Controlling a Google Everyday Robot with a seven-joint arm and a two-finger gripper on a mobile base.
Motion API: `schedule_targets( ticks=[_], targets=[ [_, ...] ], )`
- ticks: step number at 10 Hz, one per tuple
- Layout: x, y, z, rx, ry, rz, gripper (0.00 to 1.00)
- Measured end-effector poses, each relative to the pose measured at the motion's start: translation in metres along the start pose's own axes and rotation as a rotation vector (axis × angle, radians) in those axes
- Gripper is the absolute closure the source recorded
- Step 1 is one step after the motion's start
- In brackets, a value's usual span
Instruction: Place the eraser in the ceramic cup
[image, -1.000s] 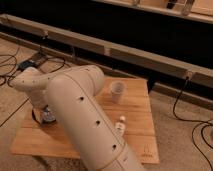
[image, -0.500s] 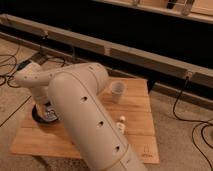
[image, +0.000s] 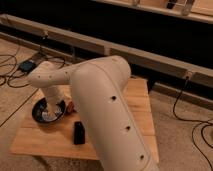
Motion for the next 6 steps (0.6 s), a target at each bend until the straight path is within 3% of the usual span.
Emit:
schedule_targets(
  ticks=[4,6],
  targets=[
    [0.072,0.008,0.018,-0.008,-0.012,0.186,0.2],
    [0.088,0.01,0.034,-0.004,-0.036,0.246,0.2]
  ],
)
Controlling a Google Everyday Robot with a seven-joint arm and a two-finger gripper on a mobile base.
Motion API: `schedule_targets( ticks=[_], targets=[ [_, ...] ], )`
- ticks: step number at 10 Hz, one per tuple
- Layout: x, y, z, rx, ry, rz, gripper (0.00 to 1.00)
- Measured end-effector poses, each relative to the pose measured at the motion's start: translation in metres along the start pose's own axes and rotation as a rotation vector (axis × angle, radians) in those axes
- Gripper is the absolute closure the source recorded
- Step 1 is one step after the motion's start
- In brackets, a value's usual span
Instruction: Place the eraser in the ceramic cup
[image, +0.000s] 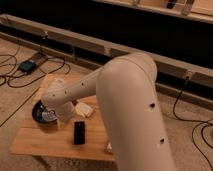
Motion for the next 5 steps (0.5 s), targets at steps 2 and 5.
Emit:
schedule_targets(
  ticks=[2,5],
  targets=[
    [0.007,-0.007,0.019,0.0,-0.028,0.044,0.2],
    [0.016,-0.019,0.045,-0.005,-0.059,0.081,0.2]
  ],
)
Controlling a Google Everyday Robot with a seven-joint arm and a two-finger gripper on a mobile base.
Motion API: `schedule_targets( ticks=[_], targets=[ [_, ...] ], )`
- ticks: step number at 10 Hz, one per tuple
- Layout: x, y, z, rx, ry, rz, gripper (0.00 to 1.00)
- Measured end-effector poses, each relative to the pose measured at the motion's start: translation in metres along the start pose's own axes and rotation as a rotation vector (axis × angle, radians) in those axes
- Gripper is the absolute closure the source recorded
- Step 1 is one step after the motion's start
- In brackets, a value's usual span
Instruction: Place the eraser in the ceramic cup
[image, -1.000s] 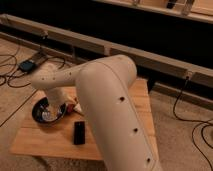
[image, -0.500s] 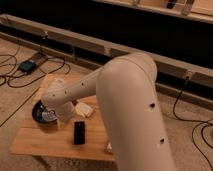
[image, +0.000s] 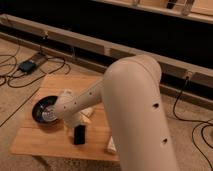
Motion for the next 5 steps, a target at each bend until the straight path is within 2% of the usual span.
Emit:
schedule_targets(
  ticks=[2,5],
  targets=[
    [0.004,-0.008,0.011,-0.003,-0.009,0.013,0.2],
    [0.0,-0.013,0.017,-0.037,-0.029,0.037,0.2]
  ],
)
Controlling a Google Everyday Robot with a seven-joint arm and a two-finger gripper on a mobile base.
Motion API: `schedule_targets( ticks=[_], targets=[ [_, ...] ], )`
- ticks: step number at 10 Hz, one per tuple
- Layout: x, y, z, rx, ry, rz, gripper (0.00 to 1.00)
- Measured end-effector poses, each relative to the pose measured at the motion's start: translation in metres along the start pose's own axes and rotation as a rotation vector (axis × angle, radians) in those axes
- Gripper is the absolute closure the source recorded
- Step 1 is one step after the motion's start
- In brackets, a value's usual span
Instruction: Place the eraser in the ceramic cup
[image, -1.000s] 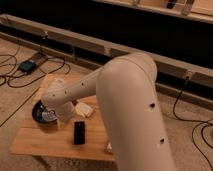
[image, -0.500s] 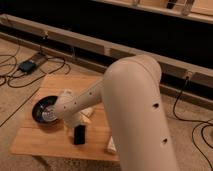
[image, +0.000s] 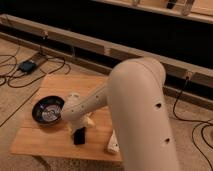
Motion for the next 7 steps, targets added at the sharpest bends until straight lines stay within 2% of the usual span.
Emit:
schedule_targets(
  ticks=[1,2,5,7],
  targets=[
    [-0.0029,0.0007,0.0003,-0.017,-0.007,0.002,0.21],
    [-0.0051,0.0015,0.0015,-0.032,-0.011,-0.001,0.26],
    [-0.0059,0.0047,0.0049,-0.068,0.0,-0.01,0.56],
    [-0.0066,0.0045,0.0034,-0.077,0.011,-0.019,0.76]
  ],
)
